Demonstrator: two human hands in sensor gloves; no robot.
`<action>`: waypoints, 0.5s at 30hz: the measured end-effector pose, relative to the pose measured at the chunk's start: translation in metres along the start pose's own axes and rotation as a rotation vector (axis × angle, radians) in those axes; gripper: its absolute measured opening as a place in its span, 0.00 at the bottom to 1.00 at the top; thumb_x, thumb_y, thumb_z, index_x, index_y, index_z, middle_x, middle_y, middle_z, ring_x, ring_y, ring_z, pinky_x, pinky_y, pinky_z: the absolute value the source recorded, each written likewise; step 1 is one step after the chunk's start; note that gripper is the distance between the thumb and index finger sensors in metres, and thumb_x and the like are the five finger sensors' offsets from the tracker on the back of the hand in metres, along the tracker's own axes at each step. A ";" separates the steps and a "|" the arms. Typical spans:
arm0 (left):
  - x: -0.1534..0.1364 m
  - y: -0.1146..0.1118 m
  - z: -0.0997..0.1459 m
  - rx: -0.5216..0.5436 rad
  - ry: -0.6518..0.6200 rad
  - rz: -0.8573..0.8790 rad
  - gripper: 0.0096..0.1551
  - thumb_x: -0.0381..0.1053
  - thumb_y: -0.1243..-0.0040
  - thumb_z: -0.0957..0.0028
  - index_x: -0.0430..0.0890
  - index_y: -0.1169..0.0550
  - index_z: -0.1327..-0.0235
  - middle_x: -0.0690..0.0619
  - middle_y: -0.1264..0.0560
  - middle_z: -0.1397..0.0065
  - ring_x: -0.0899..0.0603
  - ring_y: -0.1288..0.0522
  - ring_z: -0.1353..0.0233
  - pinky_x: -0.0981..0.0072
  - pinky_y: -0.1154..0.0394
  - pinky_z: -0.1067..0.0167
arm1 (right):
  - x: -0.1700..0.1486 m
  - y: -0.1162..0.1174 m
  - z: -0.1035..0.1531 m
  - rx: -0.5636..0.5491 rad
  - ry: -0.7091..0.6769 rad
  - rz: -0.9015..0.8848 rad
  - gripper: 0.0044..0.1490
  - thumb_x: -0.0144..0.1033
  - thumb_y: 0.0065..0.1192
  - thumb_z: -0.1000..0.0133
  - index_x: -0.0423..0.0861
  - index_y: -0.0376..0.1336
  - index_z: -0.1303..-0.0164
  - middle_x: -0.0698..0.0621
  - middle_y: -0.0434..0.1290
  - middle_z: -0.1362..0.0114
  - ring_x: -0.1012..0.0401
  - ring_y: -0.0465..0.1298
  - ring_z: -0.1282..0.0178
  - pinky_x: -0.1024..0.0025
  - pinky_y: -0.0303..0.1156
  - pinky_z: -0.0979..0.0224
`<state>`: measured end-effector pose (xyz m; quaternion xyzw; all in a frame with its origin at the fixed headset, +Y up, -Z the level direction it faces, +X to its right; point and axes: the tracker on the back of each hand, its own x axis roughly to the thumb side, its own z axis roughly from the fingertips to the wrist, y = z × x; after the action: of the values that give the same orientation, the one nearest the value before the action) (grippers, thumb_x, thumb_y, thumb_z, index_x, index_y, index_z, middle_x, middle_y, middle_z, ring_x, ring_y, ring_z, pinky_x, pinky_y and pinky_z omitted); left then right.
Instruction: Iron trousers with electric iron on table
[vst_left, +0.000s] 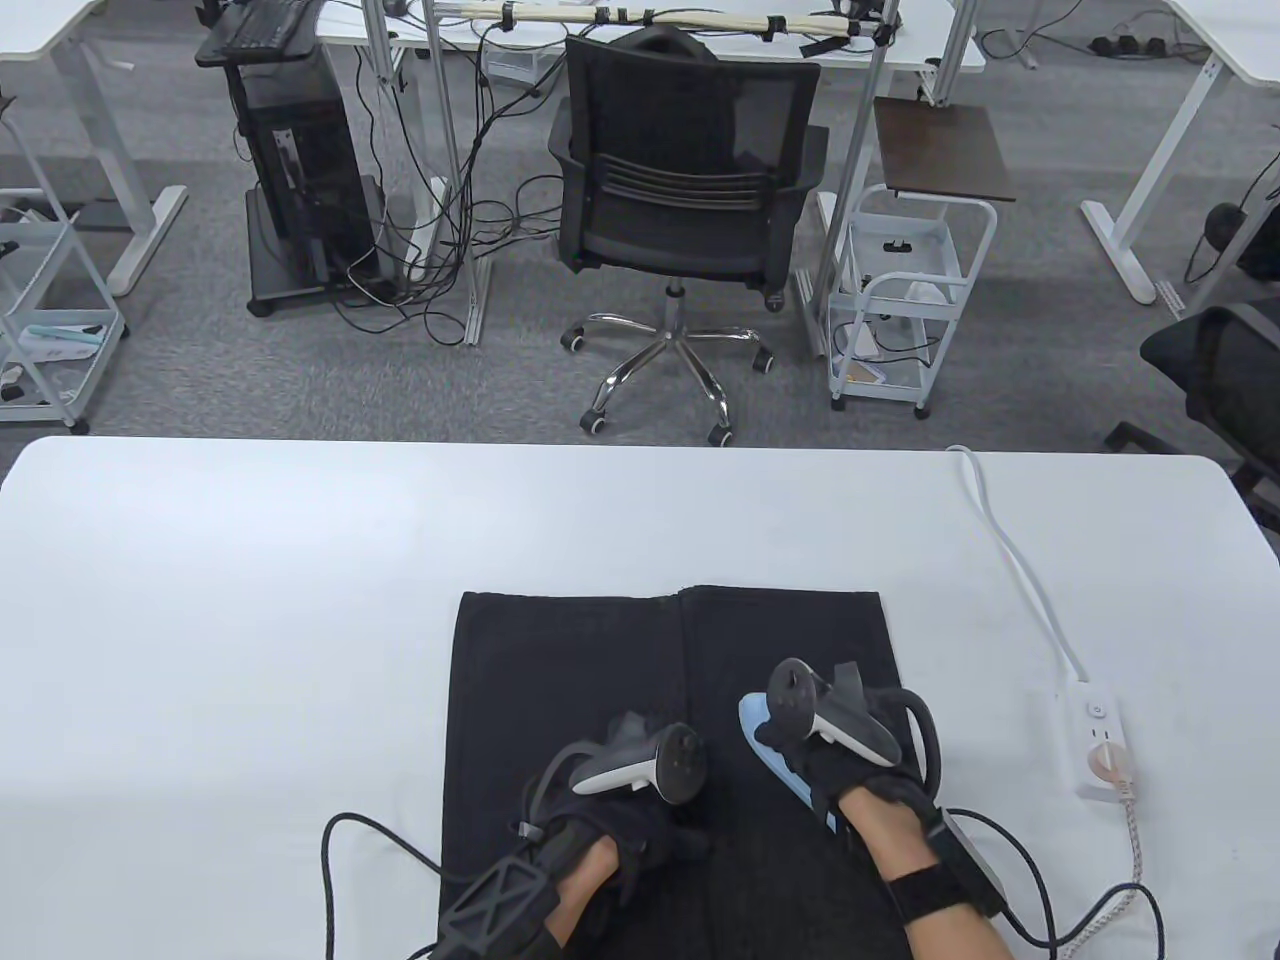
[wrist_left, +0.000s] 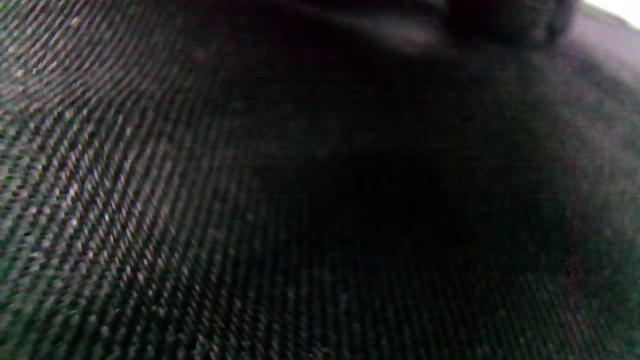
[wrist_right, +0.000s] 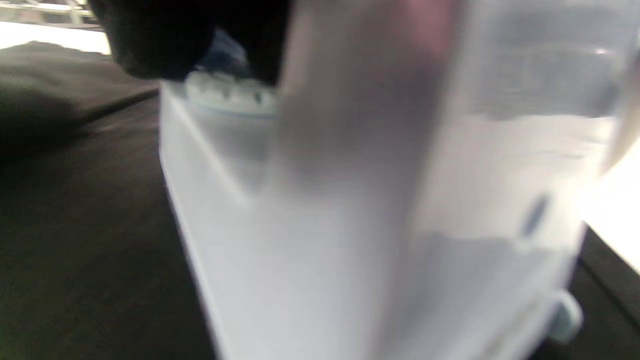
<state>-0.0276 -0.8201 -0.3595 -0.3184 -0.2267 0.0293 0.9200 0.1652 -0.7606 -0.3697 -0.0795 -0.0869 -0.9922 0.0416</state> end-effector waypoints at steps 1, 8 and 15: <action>0.000 0.000 0.000 0.000 0.000 0.000 0.63 0.72 0.47 0.45 0.52 0.68 0.16 0.36 0.77 0.17 0.20 0.75 0.22 0.15 0.65 0.34 | 0.001 0.002 0.009 -0.001 -0.019 0.005 0.40 0.61 0.59 0.45 0.39 0.60 0.39 0.63 0.75 0.62 0.69 0.80 0.70 0.62 0.83 0.56; 0.000 0.000 0.000 0.001 -0.002 0.005 0.63 0.72 0.47 0.45 0.52 0.68 0.16 0.36 0.77 0.17 0.20 0.76 0.22 0.15 0.65 0.34 | 0.011 0.014 0.074 -0.001 -0.134 0.024 0.40 0.61 0.59 0.45 0.39 0.59 0.39 0.63 0.76 0.61 0.68 0.80 0.69 0.61 0.83 0.56; 0.000 0.000 0.000 -0.003 -0.005 0.009 0.63 0.72 0.46 0.45 0.52 0.68 0.16 0.36 0.77 0.17 0.20 0.76 0.22 0.15 0.65 0.35 | 0.005 0.011 0.051 -0.004 -0.099 0.002 0.41 0.61 0.60 0.45 0.39 0.60 0.39 0.62 0.76 0.61 0.68 0.81 0.69 0.61 0.83 0.56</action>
<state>-0.0280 -0.8206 -0.3595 -0.3205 -0.2275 0.0337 0.9189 0.1693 -0.7621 -0.3171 -0.1289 -0.0866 -0.9871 0.0381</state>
